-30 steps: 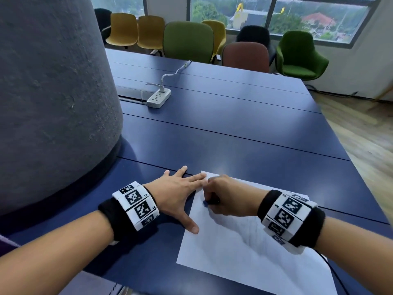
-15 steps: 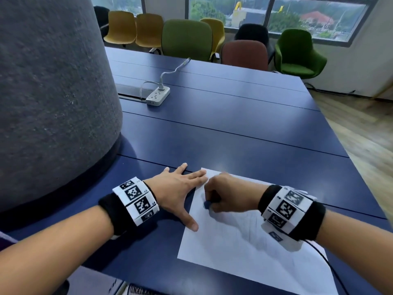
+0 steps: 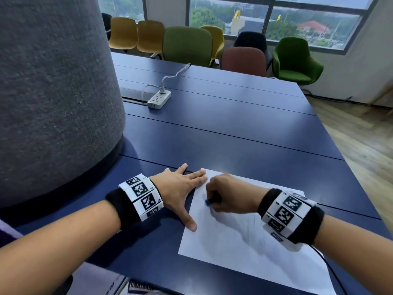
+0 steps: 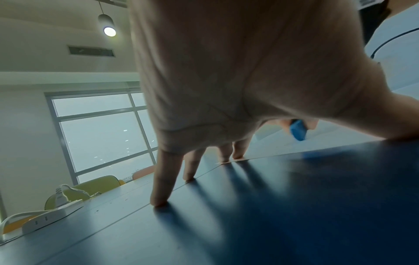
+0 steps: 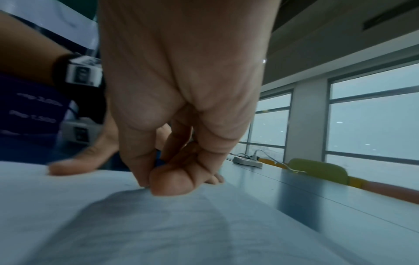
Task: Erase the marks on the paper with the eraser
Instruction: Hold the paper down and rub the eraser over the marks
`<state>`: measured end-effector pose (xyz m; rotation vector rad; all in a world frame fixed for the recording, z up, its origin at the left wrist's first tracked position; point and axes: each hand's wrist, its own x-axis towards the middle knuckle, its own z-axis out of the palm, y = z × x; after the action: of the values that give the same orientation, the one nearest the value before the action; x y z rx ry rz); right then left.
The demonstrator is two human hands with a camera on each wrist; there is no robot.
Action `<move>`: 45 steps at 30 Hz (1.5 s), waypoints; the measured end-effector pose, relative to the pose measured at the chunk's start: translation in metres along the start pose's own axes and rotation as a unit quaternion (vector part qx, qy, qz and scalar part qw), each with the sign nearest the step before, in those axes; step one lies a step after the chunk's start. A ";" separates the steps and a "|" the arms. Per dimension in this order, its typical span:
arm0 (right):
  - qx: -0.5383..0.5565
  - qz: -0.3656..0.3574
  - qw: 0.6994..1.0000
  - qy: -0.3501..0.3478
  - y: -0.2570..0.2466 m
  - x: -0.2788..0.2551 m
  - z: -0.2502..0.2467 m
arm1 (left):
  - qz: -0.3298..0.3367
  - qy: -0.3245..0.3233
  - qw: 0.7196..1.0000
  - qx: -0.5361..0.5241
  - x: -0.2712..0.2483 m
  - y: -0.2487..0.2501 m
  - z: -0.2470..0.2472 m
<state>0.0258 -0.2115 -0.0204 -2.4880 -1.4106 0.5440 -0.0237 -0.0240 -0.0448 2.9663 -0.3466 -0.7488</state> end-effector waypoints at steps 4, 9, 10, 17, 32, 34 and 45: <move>0.005 -0.032 0.995 -0.090 -0.012 -0.008 0.004 | 0.000 -0.004 1.000 0.001 0.000 0.000 0.000; 0.000 -0.002 1.000 -0.026 -0.004 0.003 -0.004 | 0.003 0.001 1.000 -0.001 0.000 0.000 0.001; -0.001 -0.011 0.999 -0.048 -0.007 0.000 0.000 | 0.002 0.000 1.000 -0.002 0.000 0.000 0.000; 0.012 0.012 0.997 -0.071 -0.007 0.000 -0.005 | 0.000 0.000 1.000 -0.005 0.001 -0.001 0.000; 0.041 -0.001 0.998 -0.044 -0.008 -0.019 0.011 | -0.003 -0.005 1.000 0.004 0.000 0.001 -0.001; 0.037 -0.016 0.995 -0.089 -0.014 -0.021 0.012 | -0.003 -0.005 1.000 -0.001 0.000 0.001 -0.002; 0.087 0.029 0.984 -0.152 -0.016 -0.014 0.006 | -0.003 -0.003 1.000 -0.004 0.001 0.000 -0.001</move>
<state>0.0041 -0.2153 -0.0165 -2.3858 -1.3258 1.0510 -0.0223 -0.0243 -0.0447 2.9594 -0.3340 -0.7577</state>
